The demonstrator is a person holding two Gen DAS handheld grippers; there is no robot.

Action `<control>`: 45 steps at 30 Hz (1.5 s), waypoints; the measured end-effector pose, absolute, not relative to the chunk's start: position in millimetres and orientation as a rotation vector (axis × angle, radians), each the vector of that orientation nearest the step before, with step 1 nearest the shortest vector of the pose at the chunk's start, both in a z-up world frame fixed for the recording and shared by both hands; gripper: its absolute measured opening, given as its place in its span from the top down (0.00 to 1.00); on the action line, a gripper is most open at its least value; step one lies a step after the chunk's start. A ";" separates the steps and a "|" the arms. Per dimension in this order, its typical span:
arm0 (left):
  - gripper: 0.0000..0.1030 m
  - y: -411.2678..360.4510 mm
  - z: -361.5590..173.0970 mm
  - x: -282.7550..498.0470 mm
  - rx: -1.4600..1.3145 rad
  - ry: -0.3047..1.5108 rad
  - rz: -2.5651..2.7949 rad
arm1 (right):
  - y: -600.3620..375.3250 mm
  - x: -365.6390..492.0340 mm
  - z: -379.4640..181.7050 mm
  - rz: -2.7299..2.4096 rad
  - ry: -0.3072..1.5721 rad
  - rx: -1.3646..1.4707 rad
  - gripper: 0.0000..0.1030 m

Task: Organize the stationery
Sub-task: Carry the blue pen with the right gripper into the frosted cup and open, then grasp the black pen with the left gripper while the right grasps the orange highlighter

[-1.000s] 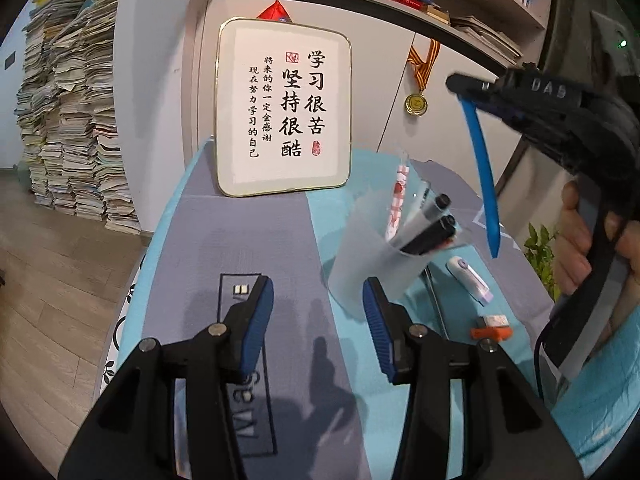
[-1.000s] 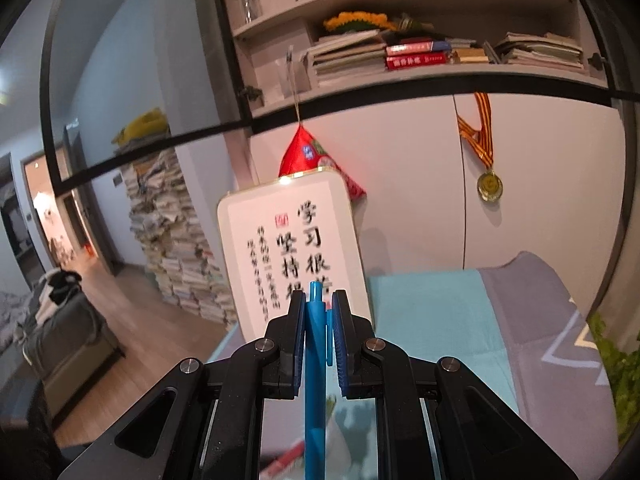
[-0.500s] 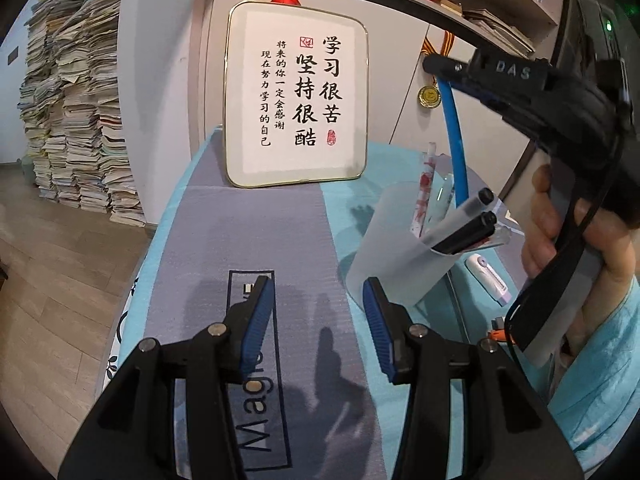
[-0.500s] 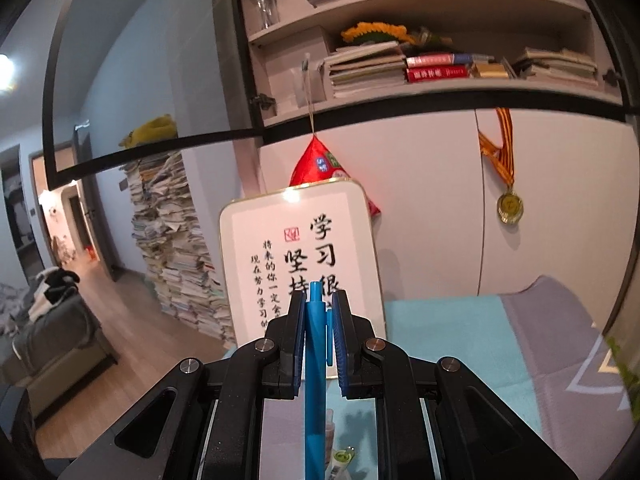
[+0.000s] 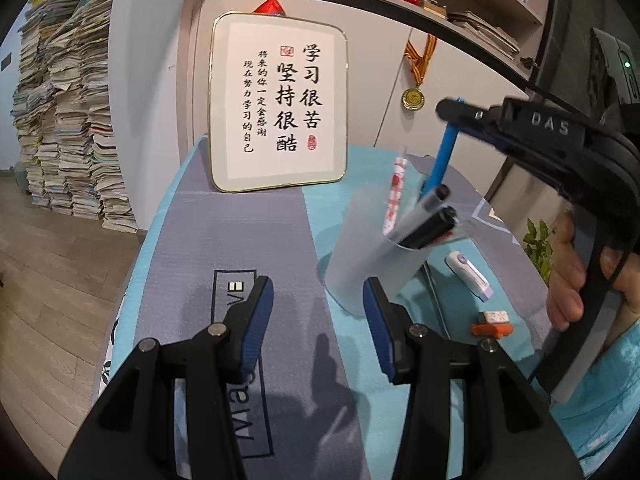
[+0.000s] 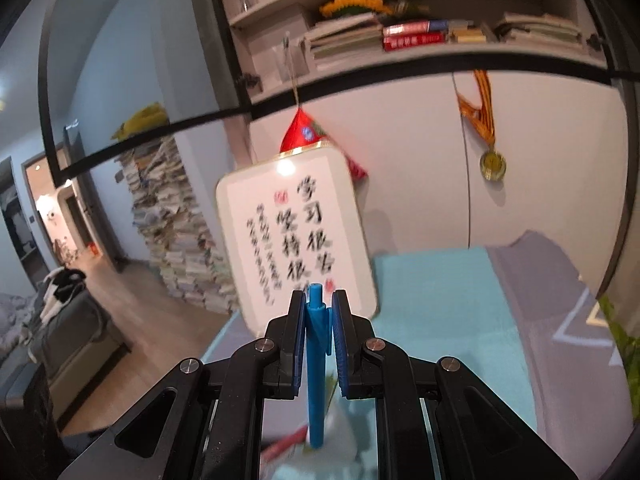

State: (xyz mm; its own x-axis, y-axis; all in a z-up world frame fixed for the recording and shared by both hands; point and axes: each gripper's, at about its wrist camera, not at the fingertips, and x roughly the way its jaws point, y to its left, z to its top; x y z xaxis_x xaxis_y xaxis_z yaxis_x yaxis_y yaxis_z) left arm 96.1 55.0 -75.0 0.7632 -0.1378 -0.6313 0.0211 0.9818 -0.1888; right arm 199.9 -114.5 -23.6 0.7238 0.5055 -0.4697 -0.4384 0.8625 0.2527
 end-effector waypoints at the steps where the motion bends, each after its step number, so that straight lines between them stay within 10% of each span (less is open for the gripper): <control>1: 0.57 54.2 -74.0 93.8 -0.172 0.694 -0.088 | -114.8 197.0 -24.9 0.532 0.575 0.124 0.86; 7: 0.54 44.2 -70.8 83.8 -0.165 0.699 -0.112 | -119.6 177.9 -37.0 0.562 0.734 0.077 0.86; 10: 0.54 30.9 -71.8 78.2 -0.141 0.712 -0.134 | -135.8 160.3 -33.2 0.553 0.737 0.087 0.61; 14: 0.54 9.9 -73.3 71.0 -0.106 0.724 -0.179 | -173.2 132.9 -23.3 0.486 0.658 0.103 0.55; 26: 0.57 -71.2 -106.2 108.3 -0.022 0.832 -0.296 | -236.7 118.5 -101.7 0.383 0.883 -0.145 0.55; 31: 0.84 -86.6 -127.7 140.0 0.002 0.897 -0.248 | -244.1 114.8 -115.0 0.432 0.882 -0.177 0.55; 41: 0.97 -80.0 -137.2 143.0 0.006 0.934 -0.233 | -246.1 132.4 -135.2 0.526 0.924 -0.104 0.56; 43: 0.98 -76.8 -136.9 130.9 0.020 0.938 -0.248 | -241.1 131.0 -138.2 0.546 0.942 -0.107 0.83; 45: 0.98 -71.4 -137.2 120.5 0.022 0.945 -0.254 | -239.1 129.9 -141.3 0.571 0.969 -0.089 0.85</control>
State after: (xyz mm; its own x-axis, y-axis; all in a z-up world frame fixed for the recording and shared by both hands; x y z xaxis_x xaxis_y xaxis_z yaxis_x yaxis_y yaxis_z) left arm 120.5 -71.4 -137.2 0.5585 -0.2061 -0.8035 0.2251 0.9700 -0.0923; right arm 129.9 -239.1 -141.3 0.4317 0.4188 -0.7989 -0.4964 0.8498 0.1773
